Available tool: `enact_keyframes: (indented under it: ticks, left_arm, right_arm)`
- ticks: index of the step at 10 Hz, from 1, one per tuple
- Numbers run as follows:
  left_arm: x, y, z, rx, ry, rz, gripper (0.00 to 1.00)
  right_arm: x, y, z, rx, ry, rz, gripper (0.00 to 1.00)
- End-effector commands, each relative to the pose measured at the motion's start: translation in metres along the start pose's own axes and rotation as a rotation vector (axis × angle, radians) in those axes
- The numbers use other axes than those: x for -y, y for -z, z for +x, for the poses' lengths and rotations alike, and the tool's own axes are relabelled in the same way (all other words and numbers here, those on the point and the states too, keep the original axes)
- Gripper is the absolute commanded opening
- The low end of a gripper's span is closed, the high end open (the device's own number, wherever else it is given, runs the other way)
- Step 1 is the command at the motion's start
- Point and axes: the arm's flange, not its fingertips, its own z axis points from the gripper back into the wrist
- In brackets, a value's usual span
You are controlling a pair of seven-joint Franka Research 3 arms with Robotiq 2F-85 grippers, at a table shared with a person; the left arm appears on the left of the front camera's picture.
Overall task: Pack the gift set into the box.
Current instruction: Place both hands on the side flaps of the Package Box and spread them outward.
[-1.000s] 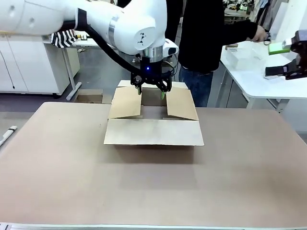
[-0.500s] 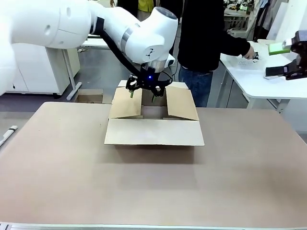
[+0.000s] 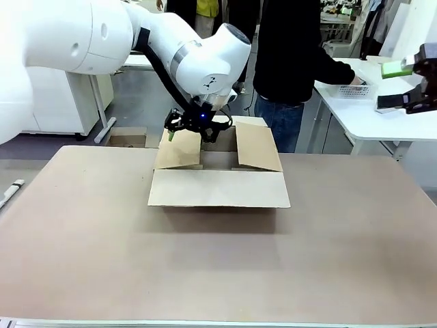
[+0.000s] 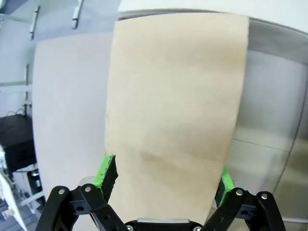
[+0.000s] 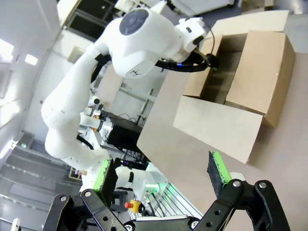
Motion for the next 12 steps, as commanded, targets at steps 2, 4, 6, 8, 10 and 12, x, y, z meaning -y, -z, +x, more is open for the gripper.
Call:
enact_keyframes:
  ticks: [2, 4, 6, 8, 10, 12]
  left_arm:
    - [-0.009, -0.017, -0.001, 0.046, -0.005, 0.08, 1.0]
    - [-0.019, -0.026, -0.002, 0.071, -0.024, 0.09, 1.0]
    - [-0.033, -0.032, 0.0, 0.091, -0.054, 0.104, 1.0]
    - [-0.052, -0.04, 0.002, 0.094, -0.087, 0.094, 1.0]
    - [-0.075, -0.044, 0.003, 0.101, -0.147, 0.07, 1.0]
    - [-0.102, -0.041, 0.005, 0.074, -0.209, 0.036, 1.0]
  right_arm:
    - [0.0, 0.003, 0.003, 0.015, -0.026, 0.021, 1.0]
    - [0.0, 0.003, 0.003, 0.015, -0.026, 0.021, 1.0]
    - [0.0, 0.003, 0.003, 0.015, -0.026, 0.021, 1.0]
    - [0.0, 0.003, 0.003, 0.015, -0.026, 0.021, 1.0]
    - [0.0, 0.003, 0.003, 0.015, -0.026, 0.021, 1.0]
    - [0.0, 0.003, 0.003, 0.015, -0.026, 0.021, 1.0]
